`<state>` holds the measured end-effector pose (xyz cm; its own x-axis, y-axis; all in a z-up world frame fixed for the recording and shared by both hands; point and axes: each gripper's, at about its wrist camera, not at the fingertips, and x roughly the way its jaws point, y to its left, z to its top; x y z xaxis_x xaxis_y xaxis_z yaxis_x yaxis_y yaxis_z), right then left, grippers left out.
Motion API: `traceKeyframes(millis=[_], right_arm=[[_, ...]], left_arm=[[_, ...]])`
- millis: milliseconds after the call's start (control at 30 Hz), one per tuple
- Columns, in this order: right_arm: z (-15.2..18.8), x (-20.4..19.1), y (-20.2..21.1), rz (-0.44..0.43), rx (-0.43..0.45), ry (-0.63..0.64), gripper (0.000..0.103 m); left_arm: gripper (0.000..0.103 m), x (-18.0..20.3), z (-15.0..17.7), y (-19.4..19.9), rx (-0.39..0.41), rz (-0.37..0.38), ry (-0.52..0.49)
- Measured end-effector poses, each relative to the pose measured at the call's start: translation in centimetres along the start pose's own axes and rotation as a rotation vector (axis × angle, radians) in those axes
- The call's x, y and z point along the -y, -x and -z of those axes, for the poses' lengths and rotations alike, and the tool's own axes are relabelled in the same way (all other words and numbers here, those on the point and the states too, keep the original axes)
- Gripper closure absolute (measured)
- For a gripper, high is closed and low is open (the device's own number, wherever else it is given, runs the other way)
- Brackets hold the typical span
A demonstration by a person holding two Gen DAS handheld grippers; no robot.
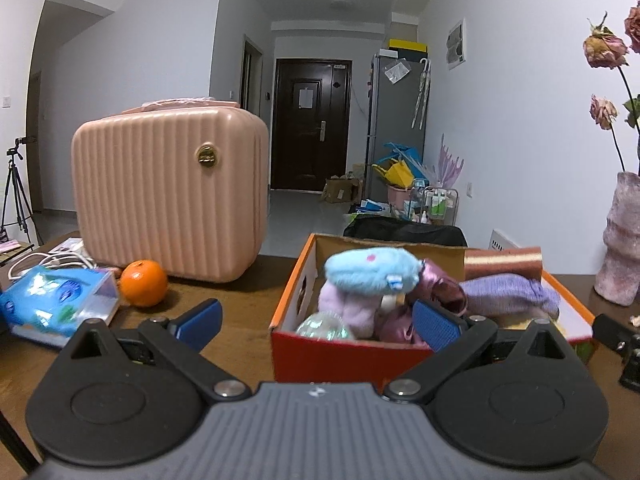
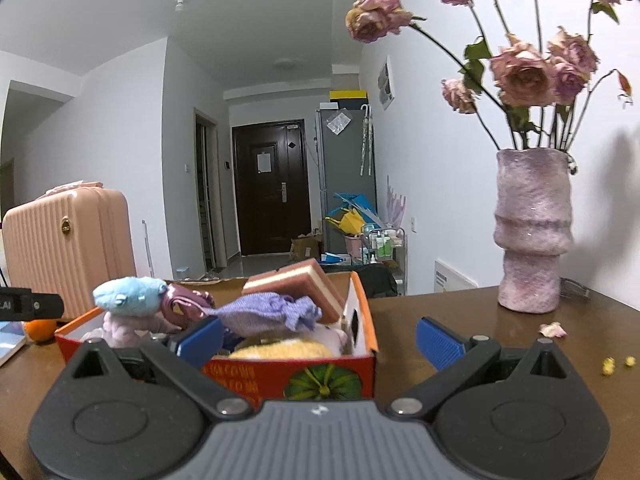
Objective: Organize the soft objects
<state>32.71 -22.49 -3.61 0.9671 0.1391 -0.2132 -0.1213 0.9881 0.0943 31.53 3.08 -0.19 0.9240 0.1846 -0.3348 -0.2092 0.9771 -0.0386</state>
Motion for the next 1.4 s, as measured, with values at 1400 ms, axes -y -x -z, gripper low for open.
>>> traceKeyframes(millis=[1400], right_arm=[[-0.5, -1.5, 27.6, -0.050, 0.025, 0.041, 0.000]], left_arm=[[0.000, -3.4, 5.3, 25.8, 0.040, 0.163, -0.082]])
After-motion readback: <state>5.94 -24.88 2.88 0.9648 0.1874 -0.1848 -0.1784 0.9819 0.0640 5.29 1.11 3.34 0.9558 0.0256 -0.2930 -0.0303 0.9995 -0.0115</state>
